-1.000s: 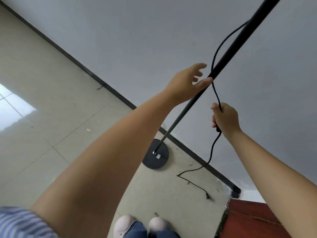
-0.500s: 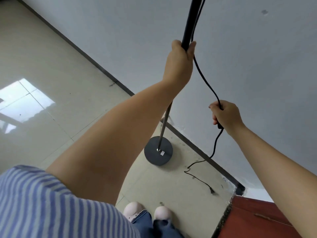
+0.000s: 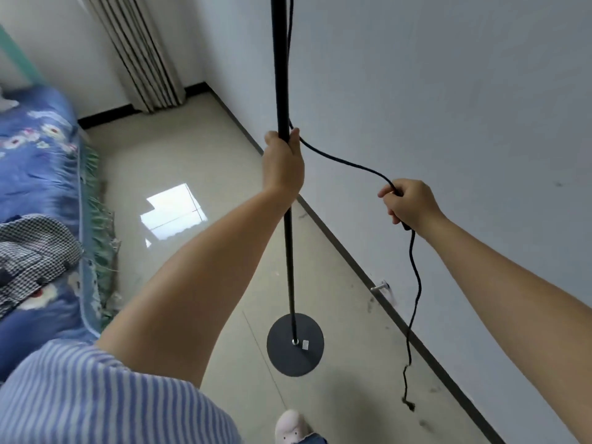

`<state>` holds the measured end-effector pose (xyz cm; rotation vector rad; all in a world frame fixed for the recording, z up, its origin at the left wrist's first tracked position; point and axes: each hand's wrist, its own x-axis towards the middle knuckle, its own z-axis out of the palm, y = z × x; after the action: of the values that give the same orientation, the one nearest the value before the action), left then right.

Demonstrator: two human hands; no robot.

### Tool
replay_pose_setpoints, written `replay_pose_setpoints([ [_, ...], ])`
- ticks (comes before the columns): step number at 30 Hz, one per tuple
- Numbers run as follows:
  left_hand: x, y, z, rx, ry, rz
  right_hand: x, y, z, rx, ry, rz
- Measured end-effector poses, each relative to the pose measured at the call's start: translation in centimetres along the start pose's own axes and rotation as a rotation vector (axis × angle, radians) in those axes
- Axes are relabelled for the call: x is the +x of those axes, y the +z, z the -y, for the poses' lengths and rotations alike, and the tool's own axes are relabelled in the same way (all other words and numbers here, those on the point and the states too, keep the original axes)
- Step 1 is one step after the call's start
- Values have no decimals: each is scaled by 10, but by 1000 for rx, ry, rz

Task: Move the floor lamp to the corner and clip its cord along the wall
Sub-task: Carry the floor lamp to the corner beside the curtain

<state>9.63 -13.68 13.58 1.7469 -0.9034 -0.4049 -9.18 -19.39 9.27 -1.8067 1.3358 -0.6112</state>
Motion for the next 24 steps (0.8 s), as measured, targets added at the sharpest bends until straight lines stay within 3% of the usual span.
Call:
replay_pose_setpoints([
  [11,156,-173,36,153,59,-281,131,93,236,119,-500,124],
  [17,258,-213,65,129,20,-221,218,169,349,174,-630,123],
  [24,393,-225,110,139,-20,-113,356,238,426,243,-676,243],
])
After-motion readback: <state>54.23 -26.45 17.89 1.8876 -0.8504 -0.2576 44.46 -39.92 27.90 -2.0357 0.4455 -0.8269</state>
